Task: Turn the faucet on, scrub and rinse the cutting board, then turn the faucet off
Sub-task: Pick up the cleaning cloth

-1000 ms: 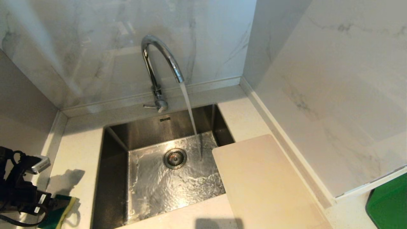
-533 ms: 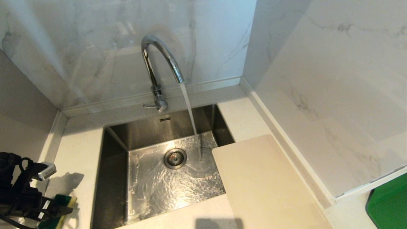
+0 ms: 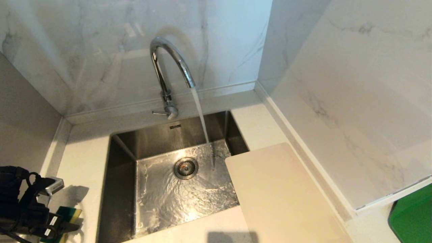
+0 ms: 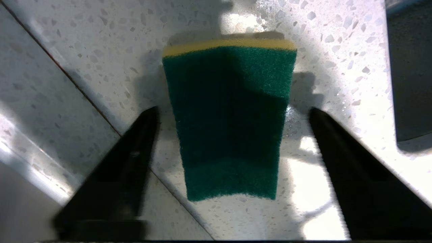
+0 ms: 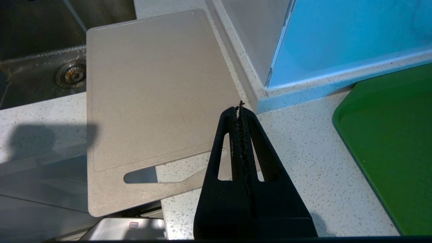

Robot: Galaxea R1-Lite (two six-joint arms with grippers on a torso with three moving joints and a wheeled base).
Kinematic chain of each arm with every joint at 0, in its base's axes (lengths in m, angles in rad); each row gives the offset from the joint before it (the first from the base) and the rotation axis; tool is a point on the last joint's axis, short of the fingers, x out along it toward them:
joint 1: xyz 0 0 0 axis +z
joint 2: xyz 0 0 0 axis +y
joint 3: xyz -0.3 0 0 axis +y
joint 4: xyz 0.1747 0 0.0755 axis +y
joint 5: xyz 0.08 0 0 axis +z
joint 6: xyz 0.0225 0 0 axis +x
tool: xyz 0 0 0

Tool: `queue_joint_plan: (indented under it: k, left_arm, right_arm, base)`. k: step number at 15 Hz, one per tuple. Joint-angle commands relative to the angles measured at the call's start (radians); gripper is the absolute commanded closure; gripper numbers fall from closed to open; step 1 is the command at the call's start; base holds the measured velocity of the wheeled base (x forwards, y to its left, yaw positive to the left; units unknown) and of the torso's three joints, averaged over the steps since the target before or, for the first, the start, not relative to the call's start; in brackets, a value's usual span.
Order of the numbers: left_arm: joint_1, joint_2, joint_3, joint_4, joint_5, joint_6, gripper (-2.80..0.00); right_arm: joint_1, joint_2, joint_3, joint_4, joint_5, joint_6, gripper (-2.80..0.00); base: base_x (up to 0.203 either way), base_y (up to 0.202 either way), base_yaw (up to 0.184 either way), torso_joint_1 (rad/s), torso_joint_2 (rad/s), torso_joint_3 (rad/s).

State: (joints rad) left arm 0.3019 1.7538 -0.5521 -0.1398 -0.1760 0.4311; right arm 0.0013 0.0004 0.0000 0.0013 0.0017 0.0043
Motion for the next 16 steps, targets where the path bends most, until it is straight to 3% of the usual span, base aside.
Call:
queue_joint_plan:
  k: [1, 9, 13, 16]
  left_arm:
    - [0.0, 0.012, 0.001, -0.003, -0.002, 0.003, 0.0]
    - [0.0, -0.016, 0.018, -0.003, -0.033, 0.002, 0.0]
    - [0.002, -0.165, 0.025, 0.001, -0.052, -0.01, 0.0]
    - [0.001, -0.313, 0.022, 0.007, -0.063, -0.057, 0.0]
  right_arm:
    - [0.0, -0.002, 0.0, 0.0, 0.0, 0.0, 0.0]
    - [0.0, -0.002, 0.001, 0.0, 0.0, 0.0, 0.0]
    - [0.0, -0.002, 0.0, 0.0, 0.0, 0.0, 0.0]
    - [0.0, -0.002, 0.0, 0.0, 0.0, 0.0, 0.0]
  base:
    - [0.0, 0.0, 0.0, 0.0, 0.0, 0.0]
    - [0.0, 0.0, 0.0, 0.0, 0.0, 0.0]
    - [0.0, 0.0, 0.0, 0.0, 0.0, 0.0]
    - [0.0, 0.0, 0.0, 0.0, 0.0, 0.0]
